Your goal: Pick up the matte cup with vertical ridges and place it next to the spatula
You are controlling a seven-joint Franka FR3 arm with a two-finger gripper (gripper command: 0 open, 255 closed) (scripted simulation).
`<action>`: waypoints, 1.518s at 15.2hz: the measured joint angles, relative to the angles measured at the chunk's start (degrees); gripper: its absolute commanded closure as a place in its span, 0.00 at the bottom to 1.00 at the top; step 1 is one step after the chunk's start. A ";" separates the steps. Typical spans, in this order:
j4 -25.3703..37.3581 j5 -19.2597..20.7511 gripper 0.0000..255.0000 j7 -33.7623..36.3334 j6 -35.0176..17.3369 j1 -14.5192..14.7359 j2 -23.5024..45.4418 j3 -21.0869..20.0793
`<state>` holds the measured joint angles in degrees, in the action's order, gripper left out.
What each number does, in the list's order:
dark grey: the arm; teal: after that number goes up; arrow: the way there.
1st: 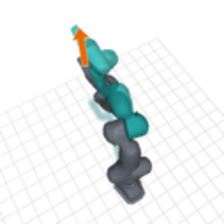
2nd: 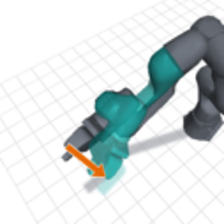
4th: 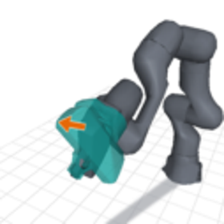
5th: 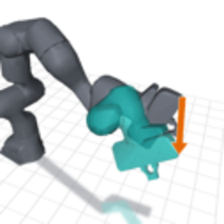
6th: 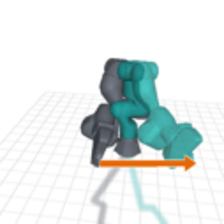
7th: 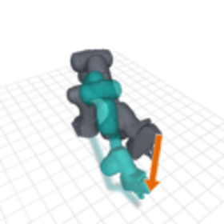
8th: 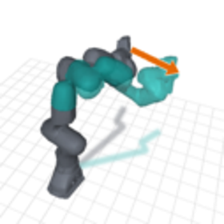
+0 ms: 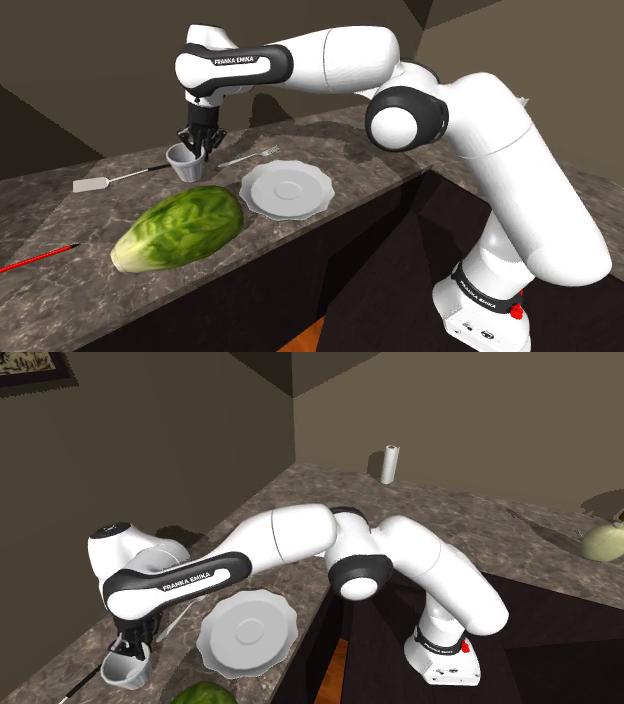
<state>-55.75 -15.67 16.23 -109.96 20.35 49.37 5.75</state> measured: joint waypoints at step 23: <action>-0.16 0.07 0.00 -0.40 1.71 -0.61 -1.89 0.19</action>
<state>-55.92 -15.61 15.83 -108.25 19.75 47.48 5.94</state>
